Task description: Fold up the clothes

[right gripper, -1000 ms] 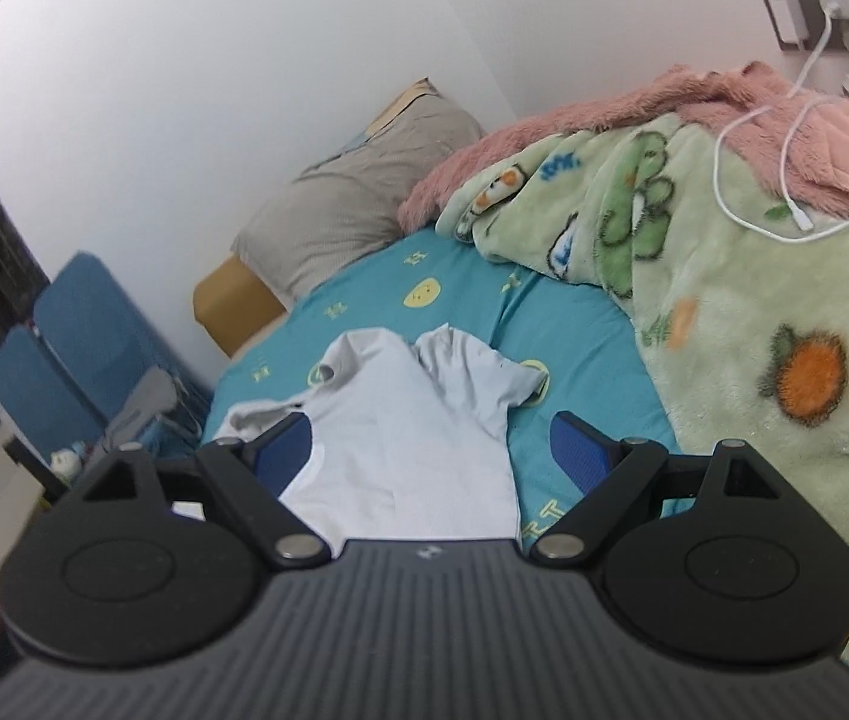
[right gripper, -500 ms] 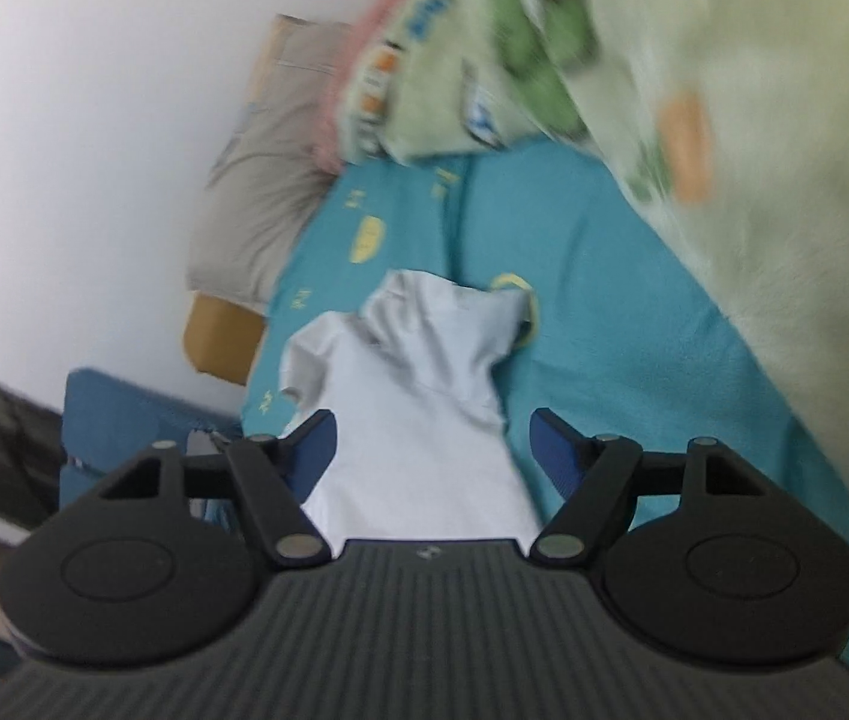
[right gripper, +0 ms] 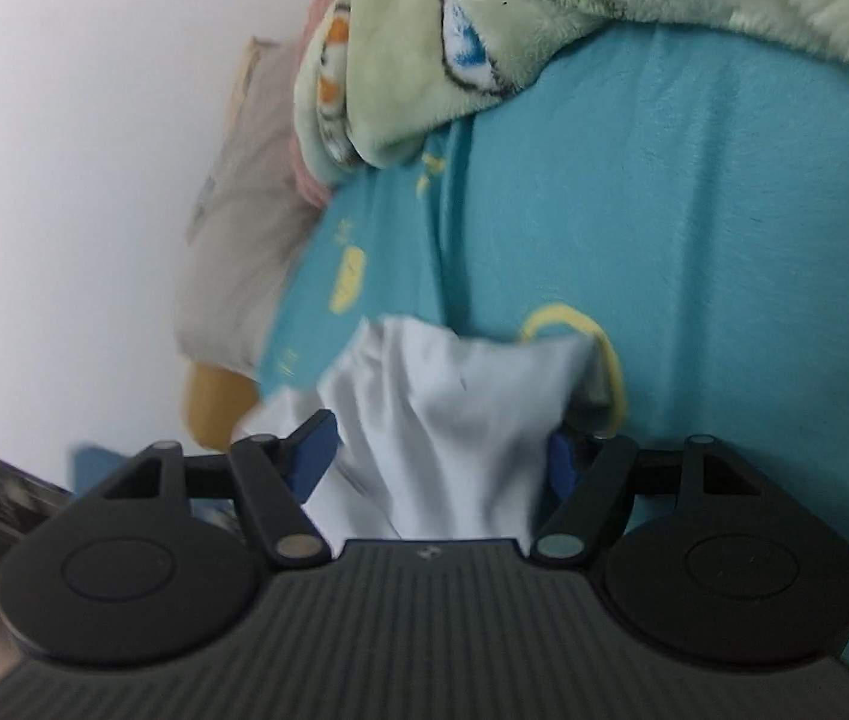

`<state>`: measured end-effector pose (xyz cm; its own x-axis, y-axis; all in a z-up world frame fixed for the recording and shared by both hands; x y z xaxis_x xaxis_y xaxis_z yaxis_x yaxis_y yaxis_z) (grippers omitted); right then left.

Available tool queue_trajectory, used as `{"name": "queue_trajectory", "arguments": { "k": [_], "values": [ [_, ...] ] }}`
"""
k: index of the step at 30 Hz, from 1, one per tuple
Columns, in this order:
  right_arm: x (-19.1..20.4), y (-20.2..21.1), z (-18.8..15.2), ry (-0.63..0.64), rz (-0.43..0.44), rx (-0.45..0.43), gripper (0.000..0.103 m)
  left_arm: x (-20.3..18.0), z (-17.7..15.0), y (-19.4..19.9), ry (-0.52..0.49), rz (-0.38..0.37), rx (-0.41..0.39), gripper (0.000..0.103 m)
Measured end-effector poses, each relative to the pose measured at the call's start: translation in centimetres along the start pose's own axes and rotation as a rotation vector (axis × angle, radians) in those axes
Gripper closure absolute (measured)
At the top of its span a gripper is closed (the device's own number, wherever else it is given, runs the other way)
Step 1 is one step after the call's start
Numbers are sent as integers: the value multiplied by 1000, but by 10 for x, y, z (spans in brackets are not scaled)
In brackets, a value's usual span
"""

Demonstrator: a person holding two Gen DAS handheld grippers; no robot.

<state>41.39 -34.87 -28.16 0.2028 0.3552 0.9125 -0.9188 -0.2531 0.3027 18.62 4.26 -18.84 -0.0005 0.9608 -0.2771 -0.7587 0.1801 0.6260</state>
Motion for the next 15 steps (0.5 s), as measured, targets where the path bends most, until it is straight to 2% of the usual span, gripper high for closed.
{"name": "queue_trajectory", "arguments": {
  "k": [3, 7, 11, 12, 13, 14, 15],
  "values": [
    [-2, -16, 11, -26, 106, 48, 29, -2, -2, -2, -8, -2, -3, 20],
    [5, -48, 15, -18, 206, 115, 29, -5, -3, -1, -20, -15, -11, 20],
    [21, -76, 22, 31, 166, 162, 30, -8, -4, -4, -32, -16, -15, 20],
    [26, -82, 25, 36, 153, 178, 34, -9, -4, -5, -31, -13, -16, 20],
    [30, -86, 27, 53, 127, 193, 54, -9, -3, -6, -27, -9, -16, 20],
    [34, -88, 28, 88, 84, 205, 80, -9, -2, -8, -21, -6, -14, 20],
    [37, -88, 29, 123, 49, 213, 88, -9, -2, -9, -14, -4, -14, 20]
  ]
}}
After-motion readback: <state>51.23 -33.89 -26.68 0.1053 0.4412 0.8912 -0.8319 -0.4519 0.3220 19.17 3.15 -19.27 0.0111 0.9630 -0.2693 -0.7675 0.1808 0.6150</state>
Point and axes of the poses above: each gripper's, at about its wrist camera, not at the fingertips, and y roughly against the way its jaws point, x to its left, z to its top, the point moved 1 cm from there along -y, roughly the way its jaws point, and after that the axes turned 4 degrees about -x, right-handed, at the moved point
